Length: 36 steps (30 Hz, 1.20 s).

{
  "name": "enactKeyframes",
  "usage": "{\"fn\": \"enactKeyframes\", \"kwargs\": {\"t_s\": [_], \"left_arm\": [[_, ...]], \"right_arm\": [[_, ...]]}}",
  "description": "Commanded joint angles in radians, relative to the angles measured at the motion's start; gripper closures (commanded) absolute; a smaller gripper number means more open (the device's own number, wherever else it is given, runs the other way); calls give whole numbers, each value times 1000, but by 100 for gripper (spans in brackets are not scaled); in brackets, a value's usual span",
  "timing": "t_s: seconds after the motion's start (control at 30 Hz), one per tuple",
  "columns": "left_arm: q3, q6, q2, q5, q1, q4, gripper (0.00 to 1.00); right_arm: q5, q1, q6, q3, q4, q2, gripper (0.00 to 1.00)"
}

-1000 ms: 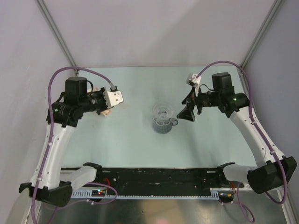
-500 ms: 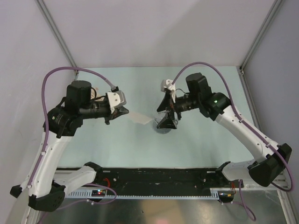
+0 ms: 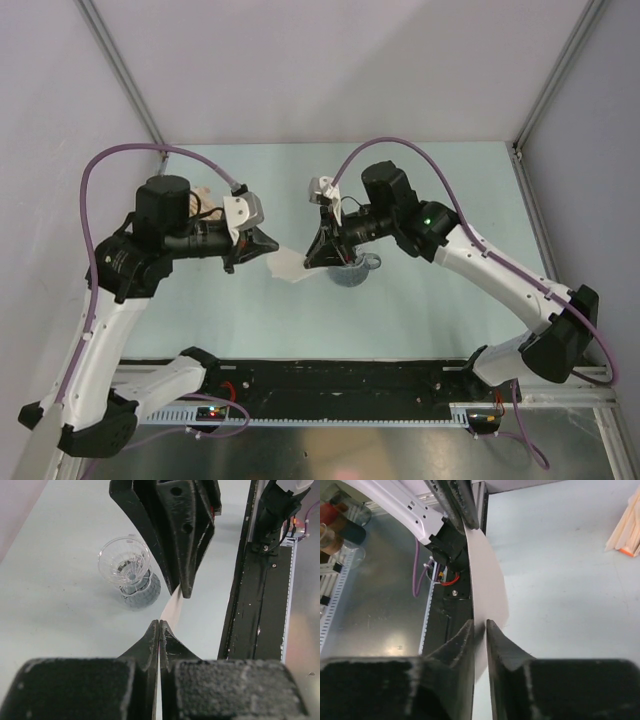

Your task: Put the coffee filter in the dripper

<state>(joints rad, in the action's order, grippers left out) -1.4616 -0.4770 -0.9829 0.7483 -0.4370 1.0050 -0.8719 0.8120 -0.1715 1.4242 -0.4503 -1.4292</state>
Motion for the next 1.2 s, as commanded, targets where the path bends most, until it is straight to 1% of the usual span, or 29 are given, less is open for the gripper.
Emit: {"fn": "enactKeyframes", "kwargs": {"t_s": [0.0, 0.07, 0.2, 0.23, 0.27, 0.3, 0.33, 0.37, 0.4, 0.47, 0.53, 0.57, 0.6, 0.63, 0.67, 0.7, 0.73, 0.8, 0.87, 0.93, 1.0, 1.07, 1.17], "left_arm": [[-13, 41, 13, 17, -7, -28, 100], [-23, 58, 7, 7, -8, -34, 100], [-33, 86, 6, -38, -8, -67, 100], [-33, 94, 10, -52, -8, -79, 87], [-38, 100, 15, -79, -7, -89, 70], [-43, 104, 20, -101, -7, -100, 38], [-47, 103, 31, -132, -7, -109, 19], [-47, 105, 51, -159, -6, -130, 10], [-38, 106, 67, -198, -6, -150, 5], [-12, 98, 114, -263, -8, -194, 2], [26, 72, 155, -330, -17, -222, 1], [45, 51, 175, -374, -34, -227, 1], [72, 10, 191, -413, -54, -229, 1], [97, -26, 208, -453, -81, -230, 0], [133, -94, 222, -485, -100, -230, 0], [164, -157, 244, -520, -131, -229, 0], [211, -259, 265, -546, -156, -231, 0], [307, -465, 322, -615, -232, -251, 0], [419, -645, 390, -724, -331, -332, 0], [523, -793, 439, -794, -425, -418, 0], [605, -891, 473, -866, -503, -534, 0], [668, -956, 487, -929, -568, -649, 0], [789, -1060, 507, -1012, -646, -852, 0]], "right_arm": [[6, 8, 102, 37, 99, -3, 92], [0, 4, 145, 25, 118, 4, 98], [-46, -52, 325, -23, 226, 25, 100], [-62, -69, 395, -44, 279, 33, 100], [-79, -91, 449, -62, 320, 40, 100], [-92, -108, 520, -82, 373, 46, 100], [-104, -130, 575, -103, 440, 52, 100], [-112, -150, 649, -121, 490, 56, 100], [-111, -174, 715, -144, 549, 59, 100], [-94, -226, 871, -190, 657, 63, 100], [-65, -279, 1060, -248, 793, 61, 100], [-52, -300, 1186, -281, 870, 56, 100], [-43, -323, 1325, -315, 972, 42, 100], [-40, -338, 1421, -338, 1044, 29, 100], [-41, -353, 1509, -355, 1111, 9, 100], [-41, -361, 1566, -365, 1152, -5, 100], [-41, -367, 1611, -374, 1182, -18, 100], [-42, -371, 1668, -387, 1222, -35, 100], [-49, -365, 1704, -397, 1257, -49, 100], [-56, -355, 1718, -400, 1270, -53, 100], [-59, -341, 1721, -404, 1276, -56, 100], [-63, -326, 1721, -408, 1281, -61, 100], [-64, -303, 1718, -411, 1279, -70, 100]]}}
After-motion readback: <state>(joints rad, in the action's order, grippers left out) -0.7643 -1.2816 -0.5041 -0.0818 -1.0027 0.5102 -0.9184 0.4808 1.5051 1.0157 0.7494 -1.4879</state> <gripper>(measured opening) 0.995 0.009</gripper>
